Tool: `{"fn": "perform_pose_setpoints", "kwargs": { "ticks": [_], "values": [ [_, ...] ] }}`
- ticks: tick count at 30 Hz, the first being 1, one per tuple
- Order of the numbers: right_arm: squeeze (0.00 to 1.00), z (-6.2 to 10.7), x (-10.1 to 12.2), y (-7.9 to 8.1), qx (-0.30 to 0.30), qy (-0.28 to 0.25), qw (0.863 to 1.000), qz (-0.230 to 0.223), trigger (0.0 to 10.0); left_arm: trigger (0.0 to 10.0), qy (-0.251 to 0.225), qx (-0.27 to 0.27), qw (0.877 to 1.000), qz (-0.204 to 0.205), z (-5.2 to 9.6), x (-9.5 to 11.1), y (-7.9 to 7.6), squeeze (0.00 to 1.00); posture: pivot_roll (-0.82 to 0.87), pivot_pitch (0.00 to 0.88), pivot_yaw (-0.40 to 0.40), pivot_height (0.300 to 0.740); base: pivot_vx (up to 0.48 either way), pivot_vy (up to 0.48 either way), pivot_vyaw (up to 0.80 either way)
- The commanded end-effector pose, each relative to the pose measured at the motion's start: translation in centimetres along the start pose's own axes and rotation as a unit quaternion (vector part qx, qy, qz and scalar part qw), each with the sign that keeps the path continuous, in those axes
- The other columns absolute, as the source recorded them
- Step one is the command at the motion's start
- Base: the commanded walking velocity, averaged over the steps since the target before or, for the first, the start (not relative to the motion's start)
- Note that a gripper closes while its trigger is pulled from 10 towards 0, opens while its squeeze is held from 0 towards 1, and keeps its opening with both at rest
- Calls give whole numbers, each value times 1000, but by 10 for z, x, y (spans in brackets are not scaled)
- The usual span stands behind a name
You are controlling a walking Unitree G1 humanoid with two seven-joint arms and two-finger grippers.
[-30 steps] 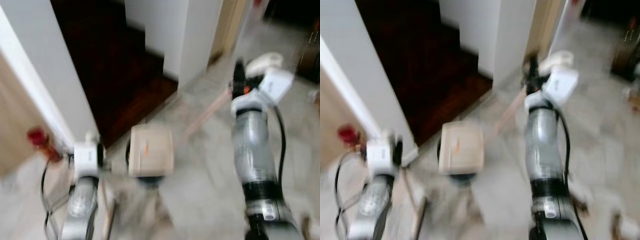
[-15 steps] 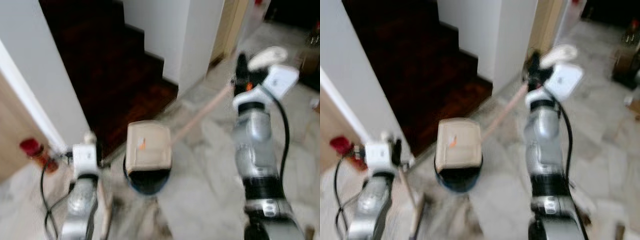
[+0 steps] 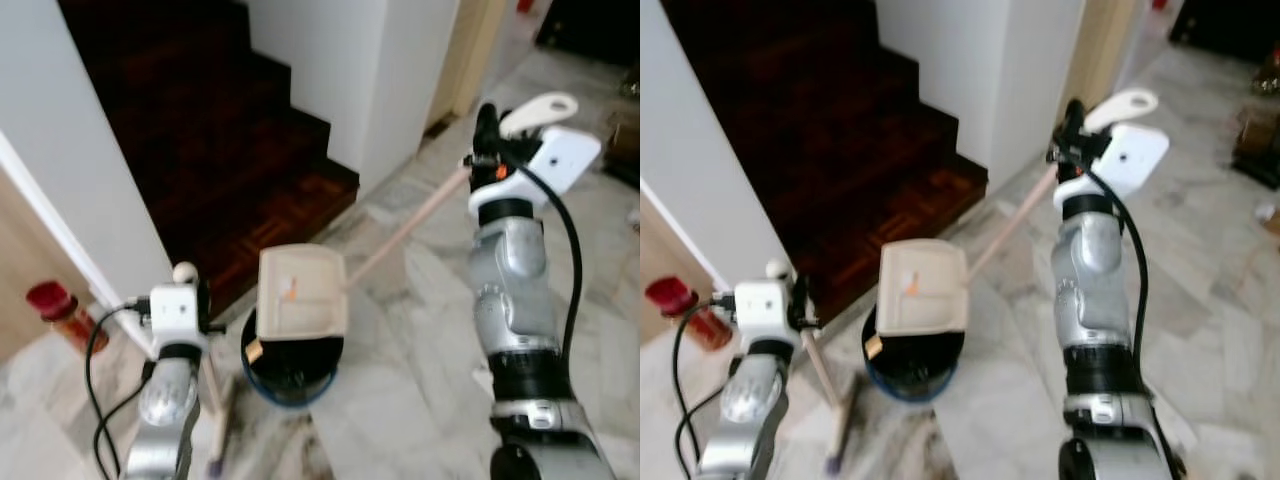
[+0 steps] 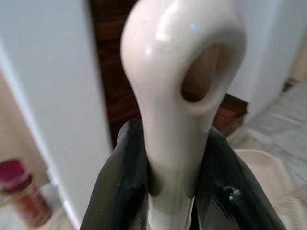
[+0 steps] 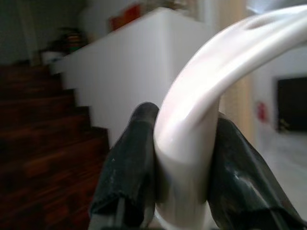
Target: Sweep floor
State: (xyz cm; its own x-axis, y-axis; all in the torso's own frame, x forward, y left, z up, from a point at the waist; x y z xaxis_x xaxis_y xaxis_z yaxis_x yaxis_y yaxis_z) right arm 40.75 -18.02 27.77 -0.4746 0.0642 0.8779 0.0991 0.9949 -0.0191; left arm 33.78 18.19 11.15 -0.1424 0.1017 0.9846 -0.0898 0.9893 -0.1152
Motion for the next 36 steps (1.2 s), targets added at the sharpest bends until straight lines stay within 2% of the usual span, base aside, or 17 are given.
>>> {"fn": "perform_pose_setpoints", "kwargs": {
  "ticks": [1,3,8,14,17,22,24,28,30,36],
  "values": [
    [0,-5,20,14,19,-39,999,-8,10000,10000,-18,5,1000,-19,1,9,8,0,56,0,-19,740,0,0,0],
    [0,-5,20,16,22,-41,999,-6,10000,10000,-18,5,1000,-19,1,9,8,0,56,0,-19,740,0,0,0],
    [0,-4,25,35,56,-59,997,5,10000,10000,-18,3,1000,-20,1,9,7,0,55,0,-21,740,0,0,0],
    [0,-3,31,48,76,-76,994,22,10000,10000,-19,0,1000,-21,2,9,6,0,58,0,-20,740,0,0,0],
    [0,-4,31,49,78,-79,994,24,10000,10000,-19,-1,1000,-21,2,9,6,0,58,0,-20,740,0,0,0],
    [0,-3,42,58,90,-110,988,54,10000,10000,-21,-5,1000,-23,1,9,3,0,59,0,-18,740,0,0,0],
    [0,1,55,68,107,-147,980,82,10000,10000,-21,-8,999,-23,1,9,2,0,58,0,-17,740,0,0,0],
    [0,5,61,77,121,-167,974,99,10000,10000,-21,-9,999,-22,1,9,2,0,58,0,-17,740,0,0,0],
    [0,10,65,90,142,-184,966,112,10000,10000,-21,-11,999,-23,1,9,1,0,58,0,-19,740,0,0,0],
    [0,18,70,100,155,-196,964,96,10000,10000,-22,-12,999,-26,2,9,1,0,60,0,-21,740,0,0,0]
  ]
}}
Point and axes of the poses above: a point about 5 cm out from each wrist's last joint towards the gripper, its own z axis pointing back from the gripper into the wrist, its own x axis along the axis of the wrist's last joint, y = z × x, the point moved 6 cm from there along -z, pointing out of the wrist towards the gripper, and after that the axes turned 10 degrees about z, right-handed, at the moved point
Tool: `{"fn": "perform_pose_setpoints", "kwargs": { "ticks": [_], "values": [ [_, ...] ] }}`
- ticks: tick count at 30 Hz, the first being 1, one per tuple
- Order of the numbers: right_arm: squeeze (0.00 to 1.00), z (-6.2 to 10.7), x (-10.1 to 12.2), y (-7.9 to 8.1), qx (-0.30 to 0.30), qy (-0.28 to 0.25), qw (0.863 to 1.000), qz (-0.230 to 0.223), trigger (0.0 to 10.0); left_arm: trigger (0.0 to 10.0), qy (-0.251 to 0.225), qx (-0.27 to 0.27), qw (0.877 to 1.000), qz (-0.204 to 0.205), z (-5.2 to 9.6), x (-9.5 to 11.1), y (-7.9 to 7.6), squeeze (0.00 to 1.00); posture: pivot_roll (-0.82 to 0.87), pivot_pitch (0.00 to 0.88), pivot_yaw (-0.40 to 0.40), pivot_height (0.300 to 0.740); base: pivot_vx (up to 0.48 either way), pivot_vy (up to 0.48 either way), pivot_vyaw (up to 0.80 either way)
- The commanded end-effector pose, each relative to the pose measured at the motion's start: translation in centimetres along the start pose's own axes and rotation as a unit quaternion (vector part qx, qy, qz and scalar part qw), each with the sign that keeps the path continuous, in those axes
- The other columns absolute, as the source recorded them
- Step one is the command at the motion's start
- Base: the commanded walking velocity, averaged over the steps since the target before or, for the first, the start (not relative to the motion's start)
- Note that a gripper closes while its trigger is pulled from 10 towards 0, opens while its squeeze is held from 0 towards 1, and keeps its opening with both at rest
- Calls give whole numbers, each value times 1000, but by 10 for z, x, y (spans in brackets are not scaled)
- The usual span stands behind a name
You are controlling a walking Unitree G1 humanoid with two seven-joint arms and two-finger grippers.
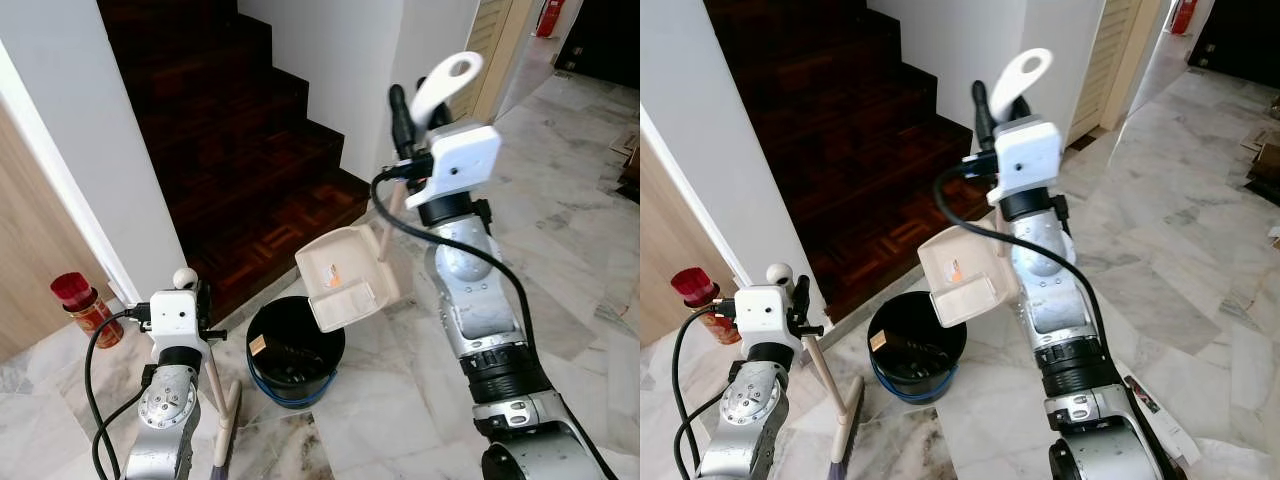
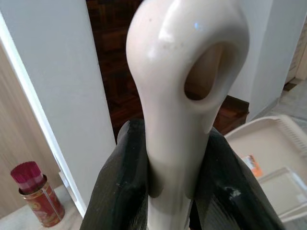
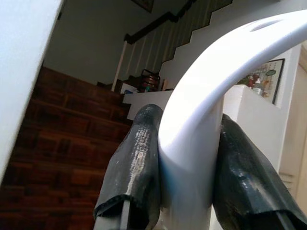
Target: Sweep floor
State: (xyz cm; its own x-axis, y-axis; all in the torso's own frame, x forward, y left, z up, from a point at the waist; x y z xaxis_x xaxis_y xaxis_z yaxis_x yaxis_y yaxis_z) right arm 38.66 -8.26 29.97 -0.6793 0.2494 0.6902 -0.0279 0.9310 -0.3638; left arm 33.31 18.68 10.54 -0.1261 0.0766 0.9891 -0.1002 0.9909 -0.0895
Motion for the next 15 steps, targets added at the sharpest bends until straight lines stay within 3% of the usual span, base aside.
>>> {"fn": "perform_pose_setpoints", "kwargs": {
  "ticks": [1,9,12,15],
  "values": [
    [0,-7,36,-1,-4,-72,997,0,10000,10000,-29,-15,999,-13,-3,14,-5,0,60,0,-21,740,0,0,0],
    [0,-4,49,10,4,-99,995,-10,10000,10000,-29,-16,999,-14,-2,15,-6,0,61,0,-25,740,0,0,0],
    [0,-1,59,20,24,-123,992,20,10000,10000,-30,-16,999,-14,-2,15,-6,0,61,0,-26,740,0,0,0],
    [0,-1,60,23,26,-124,992,16,10000,10000,-30,-16,999,-14,-2,15,-6,0,59,0,-27,740,0,0,0]
  ]
}}
Point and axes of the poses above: a point about 5 cm out from each wrist's last joint towards the gripper, its own z axis pointing back from the gripper into the wrist, its own x axis along the axis of the wrist's last joint, y = z × x, the point moved 6 cm from there along -z, pointing out of the wrist towards the gripper, and after that the axes turned 10 degrees about z, right-handed, at the moved point
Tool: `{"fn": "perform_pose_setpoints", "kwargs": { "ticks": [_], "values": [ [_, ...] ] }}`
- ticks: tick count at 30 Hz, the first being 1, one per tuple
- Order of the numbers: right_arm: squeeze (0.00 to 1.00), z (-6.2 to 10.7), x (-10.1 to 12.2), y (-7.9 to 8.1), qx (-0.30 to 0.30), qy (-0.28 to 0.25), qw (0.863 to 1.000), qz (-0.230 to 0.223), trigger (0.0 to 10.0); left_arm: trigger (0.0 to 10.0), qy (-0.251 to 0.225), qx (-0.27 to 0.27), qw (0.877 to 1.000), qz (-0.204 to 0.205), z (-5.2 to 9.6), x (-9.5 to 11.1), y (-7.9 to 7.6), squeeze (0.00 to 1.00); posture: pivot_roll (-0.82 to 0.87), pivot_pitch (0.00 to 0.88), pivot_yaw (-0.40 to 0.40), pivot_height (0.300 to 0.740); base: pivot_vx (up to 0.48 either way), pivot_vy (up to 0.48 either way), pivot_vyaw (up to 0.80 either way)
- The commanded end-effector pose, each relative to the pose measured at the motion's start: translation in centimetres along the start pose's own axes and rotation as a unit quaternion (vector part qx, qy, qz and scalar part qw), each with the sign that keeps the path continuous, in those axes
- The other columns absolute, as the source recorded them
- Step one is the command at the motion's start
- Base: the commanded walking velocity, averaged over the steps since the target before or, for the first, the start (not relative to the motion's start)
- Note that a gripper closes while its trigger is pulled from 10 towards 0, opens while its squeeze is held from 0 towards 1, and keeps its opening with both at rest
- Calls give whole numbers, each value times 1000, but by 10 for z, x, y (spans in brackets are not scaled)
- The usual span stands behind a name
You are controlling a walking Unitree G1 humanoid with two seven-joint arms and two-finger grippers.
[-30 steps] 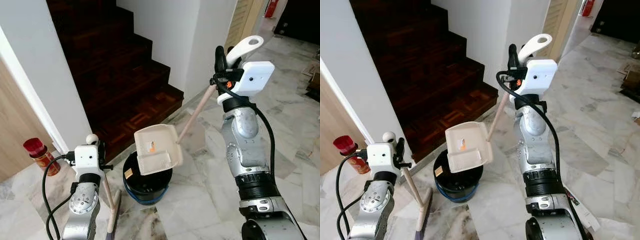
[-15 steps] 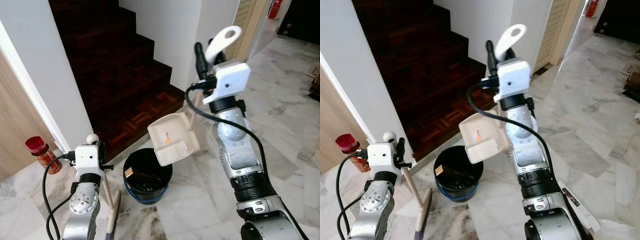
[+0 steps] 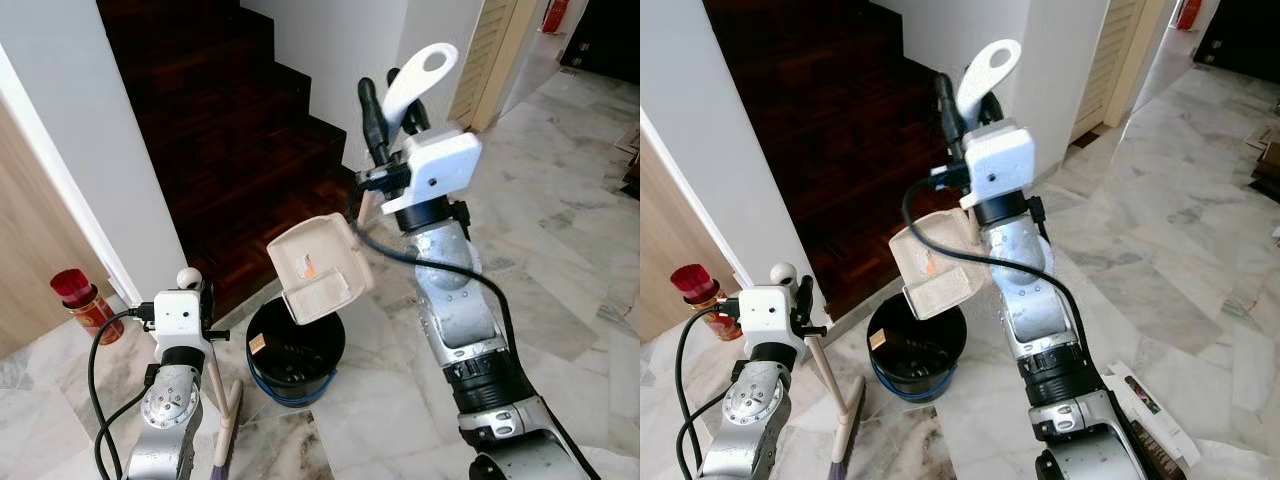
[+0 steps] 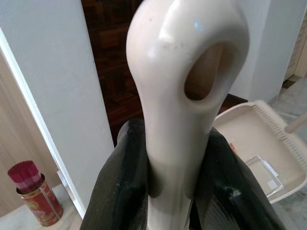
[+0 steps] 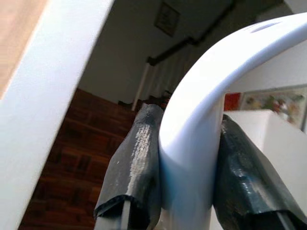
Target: Sweep floor
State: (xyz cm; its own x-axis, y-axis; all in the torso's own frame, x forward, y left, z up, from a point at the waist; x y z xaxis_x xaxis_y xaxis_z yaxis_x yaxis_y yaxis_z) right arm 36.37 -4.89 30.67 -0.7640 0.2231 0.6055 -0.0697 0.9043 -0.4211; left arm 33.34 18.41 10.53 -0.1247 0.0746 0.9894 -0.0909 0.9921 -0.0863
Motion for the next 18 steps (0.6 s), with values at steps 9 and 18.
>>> {"fn": "perform_pose_setpoints", "kwargs": {
  "ticks": [9,18],
  "values": [
    [0,-5,32,-4,-6,-65,998,8,10000,10000,-31,-10,999,-12,-3,15,-4,0,60,0,-28,740,0,0,0],
    [0,-6,40,0,8,-85,996,33,10000,10000,-31,-11,999,-12,-4,15,-4,0,54,0,-27,740,0,0,0]
  ]
}}
Point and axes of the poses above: a point about 5 cm out from each wrist's last joint towards the gripper, its own z axis pointing back from the gripper into the wrist, its own x axis along the axis of the wrist's last joint, y = z × x, the point moved 6 cm from there along -z, pointing out of the wrist towards the gripper, and after that the axes turned 10 degrees about z, right-handed, at the moved point
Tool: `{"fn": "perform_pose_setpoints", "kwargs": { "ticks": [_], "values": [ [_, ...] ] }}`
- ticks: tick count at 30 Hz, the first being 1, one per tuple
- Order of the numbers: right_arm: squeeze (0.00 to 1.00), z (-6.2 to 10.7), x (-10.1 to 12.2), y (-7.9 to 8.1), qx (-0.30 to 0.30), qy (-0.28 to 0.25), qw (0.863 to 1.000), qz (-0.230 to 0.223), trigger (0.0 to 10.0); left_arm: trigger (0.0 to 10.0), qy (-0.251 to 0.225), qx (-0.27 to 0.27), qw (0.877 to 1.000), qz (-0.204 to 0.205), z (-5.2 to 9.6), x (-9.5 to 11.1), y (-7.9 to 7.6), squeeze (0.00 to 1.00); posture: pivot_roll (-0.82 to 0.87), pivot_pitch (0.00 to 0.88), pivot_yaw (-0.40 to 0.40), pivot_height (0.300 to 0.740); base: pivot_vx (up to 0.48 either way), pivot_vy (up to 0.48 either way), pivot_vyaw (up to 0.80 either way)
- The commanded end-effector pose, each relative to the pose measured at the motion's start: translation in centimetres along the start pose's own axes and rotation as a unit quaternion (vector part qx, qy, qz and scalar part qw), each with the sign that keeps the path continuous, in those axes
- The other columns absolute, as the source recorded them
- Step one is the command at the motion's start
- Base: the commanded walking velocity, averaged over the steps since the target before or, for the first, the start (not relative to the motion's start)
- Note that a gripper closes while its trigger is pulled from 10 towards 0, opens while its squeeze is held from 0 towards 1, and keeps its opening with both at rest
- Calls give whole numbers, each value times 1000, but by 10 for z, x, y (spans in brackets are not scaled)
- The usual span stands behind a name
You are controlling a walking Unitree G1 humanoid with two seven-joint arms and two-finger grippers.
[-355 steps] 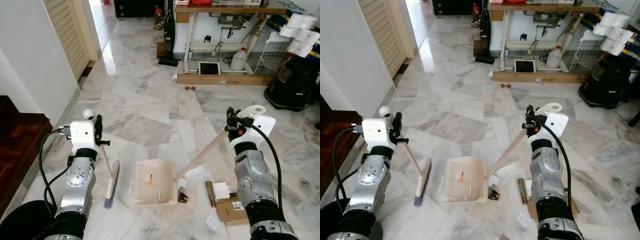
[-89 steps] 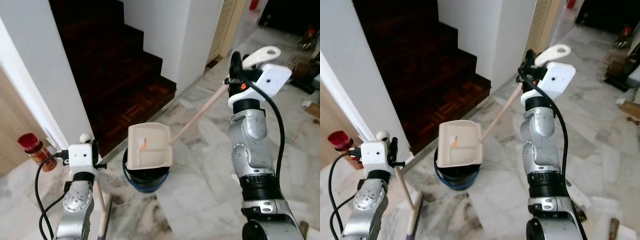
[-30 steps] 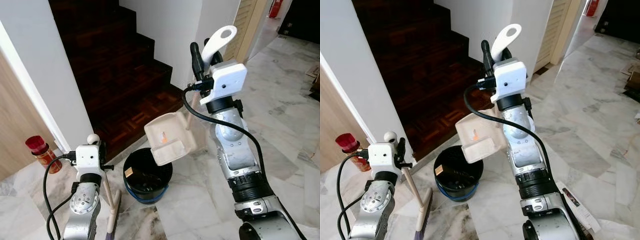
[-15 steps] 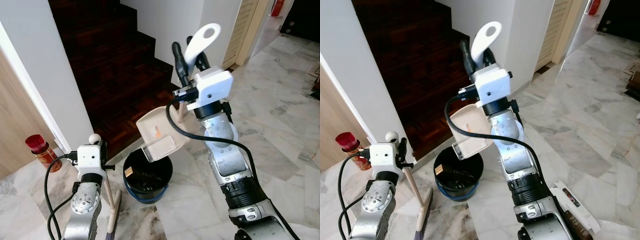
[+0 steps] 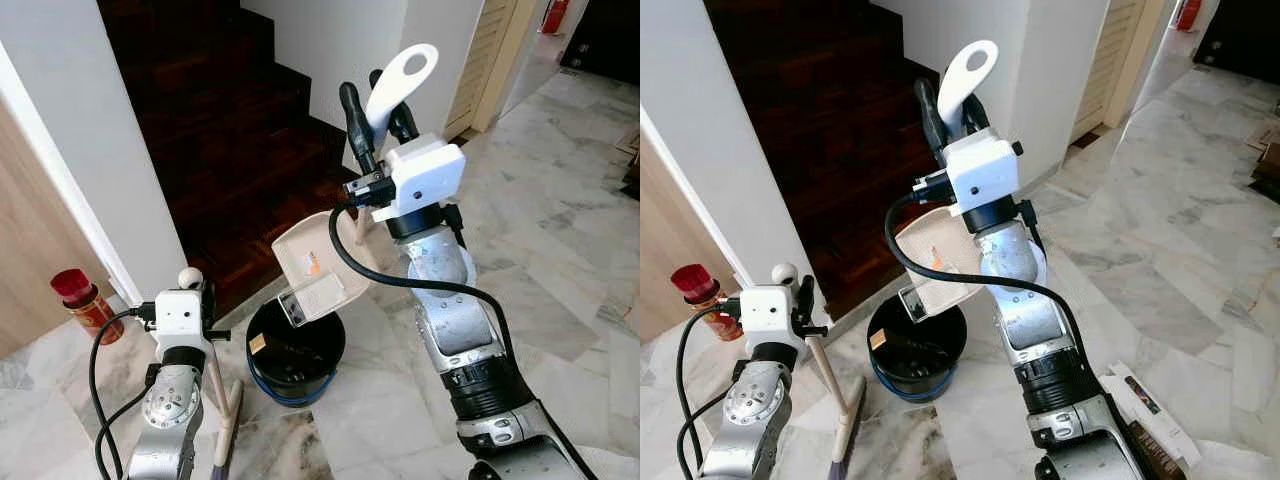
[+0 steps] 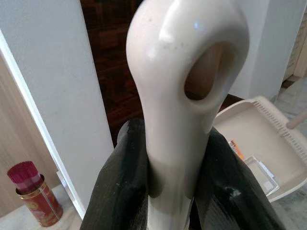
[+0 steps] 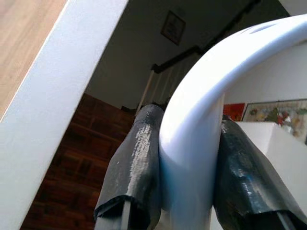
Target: Sweep floor
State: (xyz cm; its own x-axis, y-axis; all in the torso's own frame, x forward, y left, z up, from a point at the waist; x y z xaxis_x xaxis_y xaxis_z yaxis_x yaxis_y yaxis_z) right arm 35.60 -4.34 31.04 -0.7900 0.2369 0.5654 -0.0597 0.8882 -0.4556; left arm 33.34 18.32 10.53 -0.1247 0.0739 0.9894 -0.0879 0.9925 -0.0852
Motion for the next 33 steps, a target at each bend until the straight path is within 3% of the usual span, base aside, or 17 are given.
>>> {"fn": "perform_pose_setpoints", "kwargs": {
  "ticks": [1,16,22,23,25,28,30,33],
  "values": [
    [0,-7,31,-6,-5,-65,998,18,10000,10000,-31,-9,999,-12,-4,15,-3,0,54,0,-27,740,0,0,0],
    [0,-5,22,-8,-3,-49,998,30,10000,10000,-31,-11,999,-10,-4,15,-5,0,56,0,-28,740,0,0,0],
    [0,-3,4,-15,-27,-4,999,25,10000,10000,-29,-14,999,-10,-4,14,-6,0,57,0,-27,740,0,0,0],
    [0,1,-21,-30,-69,58,996,-19,10000,10000,-28,-14,999,-10,-4,14,-6,0,59,0,-27,740,0,0,0],
    [0,3,-30,-35,-84,78,993,-36,10000,10000,-28,-14,999,-10,-4,14,-6,0,59,0,-27,740,0,0,0],
    [0,19,-62,-60,-164,153,968,-109,10000,10000,-27,-15,999,-10,-4,13,-6,0,56,0,-23,740,0,0,0],
    [0,26,-71,-66,-186,174,959,-123,10000,10000,-27,-16,999,-10,-4,13,-6,0,56,0,-23,740,0,0,0],
    [0,29,-71,-70,-189,175,960,-113,10000,10000,-27,-18,999,-10,-4,14,-6,0,56,0,-19,740,0,0,0]
  ]
}}
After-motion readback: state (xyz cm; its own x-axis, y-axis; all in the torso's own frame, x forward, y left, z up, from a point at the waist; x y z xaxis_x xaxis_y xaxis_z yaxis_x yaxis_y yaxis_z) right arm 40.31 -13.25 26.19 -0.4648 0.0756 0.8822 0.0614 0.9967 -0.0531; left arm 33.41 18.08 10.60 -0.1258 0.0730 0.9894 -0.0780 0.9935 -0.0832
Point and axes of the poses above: a point about 5 cm out from each wrist's last joint towards the gripper, its own z axis pointing back from the gripper into the wrist, its own x axis along the axis of the wrist's last joint, y = z × x, the point moved 6 cm from there along -z, pointing out of the wrist towards the gripper, and after that the axes turned 10 degrees about z, right-handed, at the moved point
